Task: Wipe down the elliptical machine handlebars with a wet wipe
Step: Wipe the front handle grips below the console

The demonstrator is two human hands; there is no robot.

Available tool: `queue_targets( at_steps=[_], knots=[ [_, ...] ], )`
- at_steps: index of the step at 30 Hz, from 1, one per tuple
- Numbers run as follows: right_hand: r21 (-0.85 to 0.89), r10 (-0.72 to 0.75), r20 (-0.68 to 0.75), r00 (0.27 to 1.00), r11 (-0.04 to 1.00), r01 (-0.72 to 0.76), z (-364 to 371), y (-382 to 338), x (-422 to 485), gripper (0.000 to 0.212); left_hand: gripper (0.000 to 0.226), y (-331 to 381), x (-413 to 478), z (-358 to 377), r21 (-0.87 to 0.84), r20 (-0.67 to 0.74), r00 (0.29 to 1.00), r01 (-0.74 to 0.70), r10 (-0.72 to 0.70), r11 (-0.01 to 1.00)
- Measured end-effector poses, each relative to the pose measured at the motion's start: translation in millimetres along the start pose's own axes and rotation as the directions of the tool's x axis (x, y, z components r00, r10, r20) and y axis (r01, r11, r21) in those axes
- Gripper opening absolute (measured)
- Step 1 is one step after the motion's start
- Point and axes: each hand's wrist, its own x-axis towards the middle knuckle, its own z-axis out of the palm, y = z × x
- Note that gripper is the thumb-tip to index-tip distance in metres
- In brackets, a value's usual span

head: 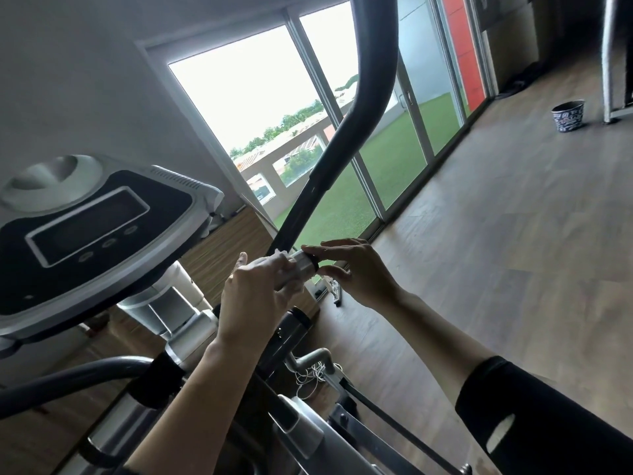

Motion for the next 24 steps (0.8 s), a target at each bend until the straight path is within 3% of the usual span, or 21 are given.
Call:
queue_targets(
  at_steps=[6, 17, 24],
  knots=[
    [0.012, 0.005, 0.022, 1.000, 1.000, -0.005, -4.7, -1.3, 2.3, 0.043, 0.027, 15.4, 7.1, 7.7, 0.020, -0.033, 0.999, 0.003, -0.002, 1.000],
    [0.078, 0.036, 0.071, 0.997, 0.996, -0.042, -11.1, -2.6, -0.2, 0.048, 0.044, 16.5, -2.3, 24.0, 0.321, -0.116, 0.990, -0.039, 0.080, 0.946],
    [0.126, 0.104, 0.105, 0.989, 0.985, -0.116, -10.8, -2.6, -7.4, 0.061, 0.043, 13.6, -8.6, 28.9, 0.438, -0.176, 0.965, -0.102, 0.197, 0.893]
  ],
)
